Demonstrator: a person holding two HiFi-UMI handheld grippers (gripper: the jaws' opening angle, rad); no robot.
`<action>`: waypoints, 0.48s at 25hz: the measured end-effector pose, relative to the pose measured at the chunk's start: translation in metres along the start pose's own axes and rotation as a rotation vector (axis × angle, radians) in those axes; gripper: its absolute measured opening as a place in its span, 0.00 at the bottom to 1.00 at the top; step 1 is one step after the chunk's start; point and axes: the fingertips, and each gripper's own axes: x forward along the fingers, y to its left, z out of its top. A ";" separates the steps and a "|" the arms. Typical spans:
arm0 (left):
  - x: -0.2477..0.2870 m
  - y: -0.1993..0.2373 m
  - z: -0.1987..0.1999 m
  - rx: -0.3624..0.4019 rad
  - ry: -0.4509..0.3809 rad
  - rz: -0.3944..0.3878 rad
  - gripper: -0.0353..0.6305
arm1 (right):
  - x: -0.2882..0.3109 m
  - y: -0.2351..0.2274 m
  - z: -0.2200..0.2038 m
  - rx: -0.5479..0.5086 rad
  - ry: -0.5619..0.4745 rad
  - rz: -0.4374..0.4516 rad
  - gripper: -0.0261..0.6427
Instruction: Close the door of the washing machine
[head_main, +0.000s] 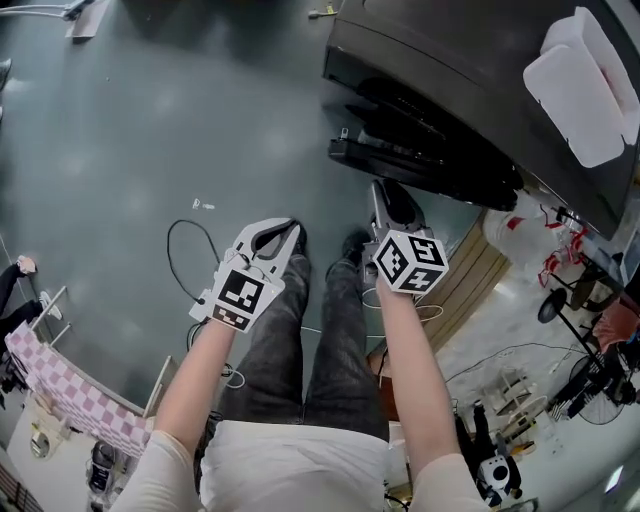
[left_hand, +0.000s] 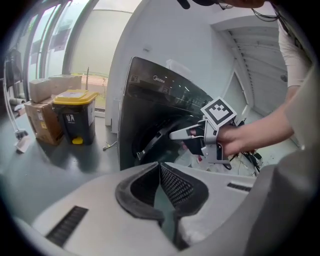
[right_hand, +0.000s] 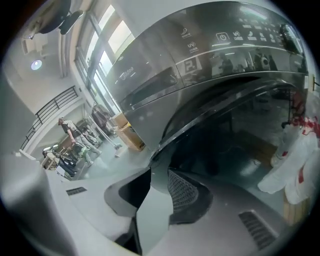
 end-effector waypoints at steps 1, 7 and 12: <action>0.002 0.001 0.002 -0.005 -0.004 0.011 0.07 | 0.003 -0.001 0.006 0.000 -0.011 0.003 0.23; 0.012 0.005 0.011 -0.042 -0.033 0.055 0.07 | 0.012 -0.012 0.038 -0.015 -0.077 -0.022 0.21; 0.019 0.002 0.008 -0.062 -0.034 0.071 0.07 | 0.018 -0.023 0.054 -0.008 -0.111 -0.070 0.14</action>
